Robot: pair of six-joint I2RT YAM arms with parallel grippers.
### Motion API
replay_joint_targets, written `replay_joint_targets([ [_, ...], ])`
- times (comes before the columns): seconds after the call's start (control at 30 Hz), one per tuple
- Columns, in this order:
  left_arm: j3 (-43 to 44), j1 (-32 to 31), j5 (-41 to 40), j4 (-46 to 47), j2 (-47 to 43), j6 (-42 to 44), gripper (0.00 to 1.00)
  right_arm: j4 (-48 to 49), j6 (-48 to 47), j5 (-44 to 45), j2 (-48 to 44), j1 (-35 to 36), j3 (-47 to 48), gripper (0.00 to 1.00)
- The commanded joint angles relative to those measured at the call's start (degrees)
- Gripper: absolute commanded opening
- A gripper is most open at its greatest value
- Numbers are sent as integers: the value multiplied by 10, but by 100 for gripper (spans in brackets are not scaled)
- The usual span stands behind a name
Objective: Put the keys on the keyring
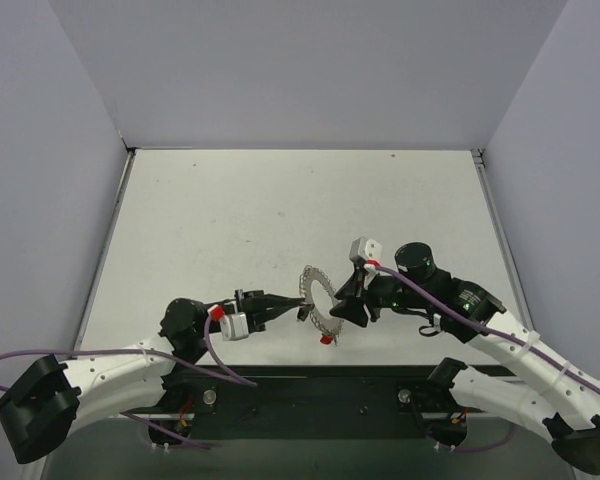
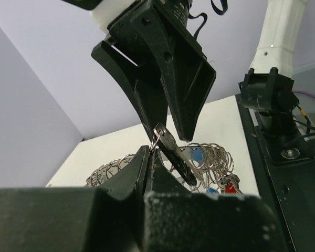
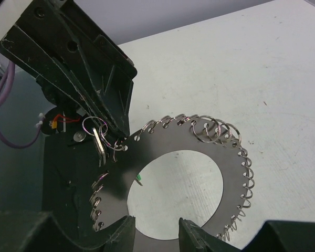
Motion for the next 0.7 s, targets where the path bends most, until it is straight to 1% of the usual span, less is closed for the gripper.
replay_joint_targets([
  [0.0,36,32,62,19,-20,-57,0,29,-4,-39,-12,-6,13,38],
  [0.03,36,39,79,37,-21,-82,0,31,-5,-50,-12,-5,15,38],
  [0.1,36,60,95,55,-17,-107,0,39,-4,-69,-11,-4,22,38],
  [0.13,36,65,111,79,-14,-116,0,44,1,-90,-9,-3,25,38],
  [0.2,27,77,115,110,-7,-145,0,53,3,-98,-7,4,29,37],
  [0.3,17,87,124,183,7,-171,0,70,4,-109,-5,11,29,37],
  [0.37,17,91,138,207,22,-193,0,81,3,-120,0,11,31,36],
  [0.5,22,93,185,288,52,-236,0,96,-14,-152,8,13,38,35],
  [0.57,25,95,195,309,64,-255,0,101,-20,-162,12,13,44,34],
  [0.67,32,95,218,309,61,-259,0,102,-33,-185,14,13,49,34],
])
